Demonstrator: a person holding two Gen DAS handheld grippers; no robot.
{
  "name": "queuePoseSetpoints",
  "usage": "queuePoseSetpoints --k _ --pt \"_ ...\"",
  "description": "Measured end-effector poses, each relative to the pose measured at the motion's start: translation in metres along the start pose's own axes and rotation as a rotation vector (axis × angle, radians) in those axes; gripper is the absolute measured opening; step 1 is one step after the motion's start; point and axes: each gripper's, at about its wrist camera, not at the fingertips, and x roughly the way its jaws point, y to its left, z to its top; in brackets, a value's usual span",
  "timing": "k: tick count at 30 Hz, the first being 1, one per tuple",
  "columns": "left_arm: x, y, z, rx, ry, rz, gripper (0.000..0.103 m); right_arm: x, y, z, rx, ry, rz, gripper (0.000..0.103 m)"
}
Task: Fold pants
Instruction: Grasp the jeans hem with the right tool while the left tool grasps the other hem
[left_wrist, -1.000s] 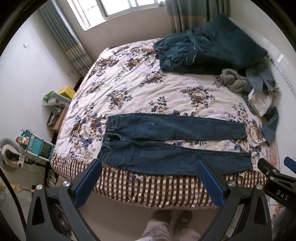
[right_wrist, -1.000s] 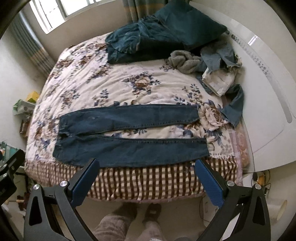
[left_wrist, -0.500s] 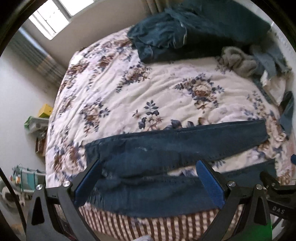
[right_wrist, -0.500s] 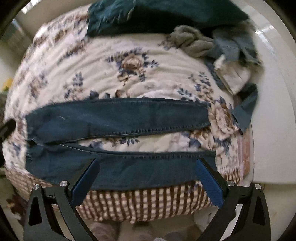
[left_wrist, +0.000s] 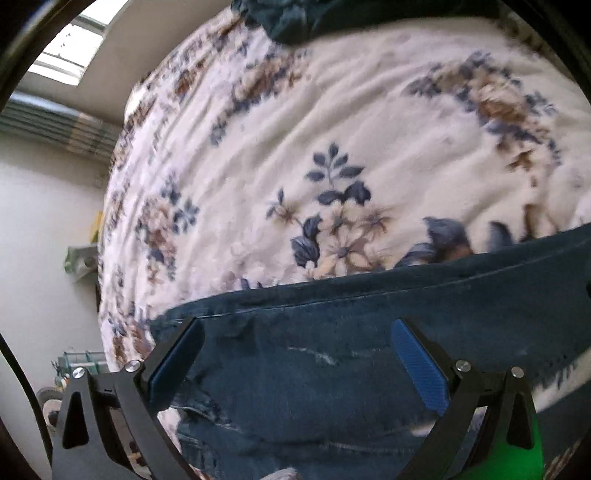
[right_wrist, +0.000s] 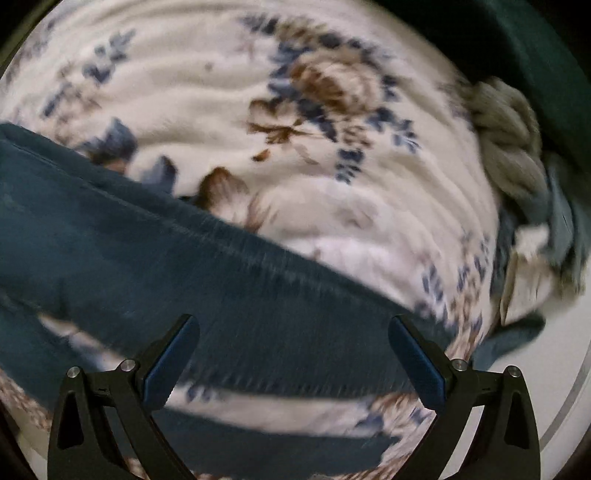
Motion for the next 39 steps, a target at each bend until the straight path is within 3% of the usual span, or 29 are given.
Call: queuePoseSetpoints --k 9,13,20,23,29,32,34,36,39 --pt "0.054 0.015 0.007 0.005 0.077 0.012 0.103 0.068 0.017 0.039 -0.256 0.112 -0.072 0.102" --pt "0.071 0.016 0.012 0.087 0.092 -0.01 0.103 0.077 0.028 0.045 -0.339 0.119 -0.065 0.098" --pt "0.105 -0.015 0.019 0.34 0.163 -0.126 0.103 0.09 0.041 0.054 -0.41 0.152 -0.057 0.091" --pt "0.122 -0.032 0.024 0.44 0.219 -0.165 0.103 0.091 0.042 0.056 -0.416 0.167 -0.027 0.08" --pt "0.144 -0.035 0.038 0.477 0.35 -0.307 0.1 0.083 0.046 0.062 -0.417 0.187 0.034 0.061" --pt "0.135 -0.044 0.032 0.493 0.319 -0.353 0.071 0.075 0.052 0.062 -0.398 0.181 0.065 0.051" --pt "0.122 -0.053 0.026 0.513 0.297 -0.391 0.03 0.071 0.056 0.056 -0.393 0.167 0.073 0.041" --pt "0.11 -0.062 0.018 0.533 0.277 -0.394 0.015 0.064 0.056 0.051 -0.391 0.147 0.079 0.036" --pt "0.093 -0.072 0.003 0.583 0.207 -0.342 0.01 0.055 0.059 0.034 -0.389 0.113 0.082 0.021"
